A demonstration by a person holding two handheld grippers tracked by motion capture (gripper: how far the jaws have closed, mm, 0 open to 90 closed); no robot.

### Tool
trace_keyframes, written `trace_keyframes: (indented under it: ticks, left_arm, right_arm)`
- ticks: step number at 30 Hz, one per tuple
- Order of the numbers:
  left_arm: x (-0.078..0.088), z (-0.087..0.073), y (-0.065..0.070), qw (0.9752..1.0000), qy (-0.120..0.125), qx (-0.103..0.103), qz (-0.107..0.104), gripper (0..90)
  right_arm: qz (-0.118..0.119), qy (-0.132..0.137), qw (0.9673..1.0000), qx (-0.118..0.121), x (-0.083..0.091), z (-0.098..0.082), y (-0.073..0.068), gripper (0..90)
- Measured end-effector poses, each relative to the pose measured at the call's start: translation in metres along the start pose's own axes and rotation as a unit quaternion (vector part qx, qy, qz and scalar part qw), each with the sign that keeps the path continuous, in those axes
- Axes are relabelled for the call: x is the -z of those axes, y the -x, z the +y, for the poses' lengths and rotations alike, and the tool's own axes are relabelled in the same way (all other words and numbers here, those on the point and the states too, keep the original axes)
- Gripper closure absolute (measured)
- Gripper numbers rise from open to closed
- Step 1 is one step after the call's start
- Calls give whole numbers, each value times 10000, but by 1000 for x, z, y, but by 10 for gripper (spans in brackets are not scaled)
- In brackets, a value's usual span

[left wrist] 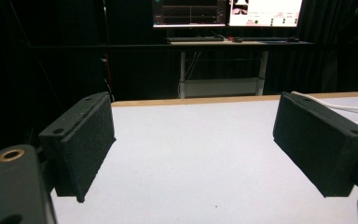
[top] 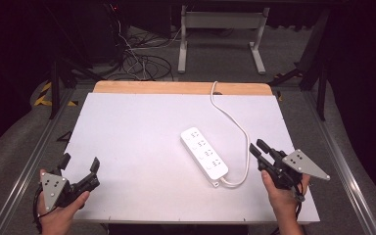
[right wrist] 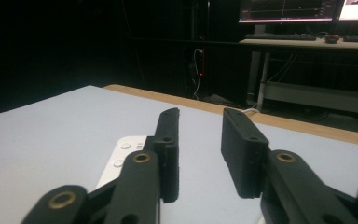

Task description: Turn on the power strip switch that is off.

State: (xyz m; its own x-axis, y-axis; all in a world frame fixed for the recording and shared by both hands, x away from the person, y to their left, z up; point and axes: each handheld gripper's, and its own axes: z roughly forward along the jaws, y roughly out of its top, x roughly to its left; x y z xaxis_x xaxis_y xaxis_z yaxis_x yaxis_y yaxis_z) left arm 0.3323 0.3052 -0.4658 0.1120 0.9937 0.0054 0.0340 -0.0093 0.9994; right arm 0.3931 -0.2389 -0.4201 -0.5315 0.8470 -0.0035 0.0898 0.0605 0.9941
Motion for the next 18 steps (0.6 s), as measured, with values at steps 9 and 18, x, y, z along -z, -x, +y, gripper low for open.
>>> trace_keyframes:
  ticks: [9, 18]
  left_arm:
    - [0, 0, 0, 10000, 2, 4, -1, 132]
    - [0, 0, 0, 10000, 3, 21, -6, 132]
  right_arm:
    - [-388, 130, 9990, -163, -3, -2, 1, 120]
    - [-495, 218, 9984, -156, -2, -3, 4, 51]
